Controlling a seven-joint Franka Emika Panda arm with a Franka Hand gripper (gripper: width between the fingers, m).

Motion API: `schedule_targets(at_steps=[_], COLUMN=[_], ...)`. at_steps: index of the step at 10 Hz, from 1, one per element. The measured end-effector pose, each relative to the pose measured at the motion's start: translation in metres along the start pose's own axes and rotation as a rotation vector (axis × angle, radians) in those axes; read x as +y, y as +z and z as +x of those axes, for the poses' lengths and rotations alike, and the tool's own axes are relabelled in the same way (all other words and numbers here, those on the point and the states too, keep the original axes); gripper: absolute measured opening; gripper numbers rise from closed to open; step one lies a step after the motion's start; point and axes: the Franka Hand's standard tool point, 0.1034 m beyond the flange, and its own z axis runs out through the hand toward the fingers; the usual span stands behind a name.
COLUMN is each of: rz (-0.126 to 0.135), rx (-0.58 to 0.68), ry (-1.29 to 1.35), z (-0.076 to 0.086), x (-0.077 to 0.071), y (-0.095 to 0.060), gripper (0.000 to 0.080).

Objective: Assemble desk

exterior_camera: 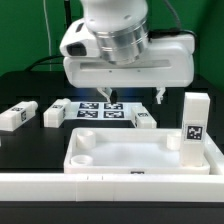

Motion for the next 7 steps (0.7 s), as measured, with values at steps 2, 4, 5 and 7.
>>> schedule_targets(at_steps=[2,4,5,7], rz=[-0.01,-0.02,-0.023,-0.022], rx=[-0.128,-0.157,-0.157,-0.157], ry=[0.016,0.025,0.026,0.03], z=[-0.008,-0.008,-0.009,-0.008], x=[0.007,0.008,0.004,0.006], y=[0.019,0.031,0.032,0.032], gripper=[0.0649,0.0649,0.0649,0.0649])
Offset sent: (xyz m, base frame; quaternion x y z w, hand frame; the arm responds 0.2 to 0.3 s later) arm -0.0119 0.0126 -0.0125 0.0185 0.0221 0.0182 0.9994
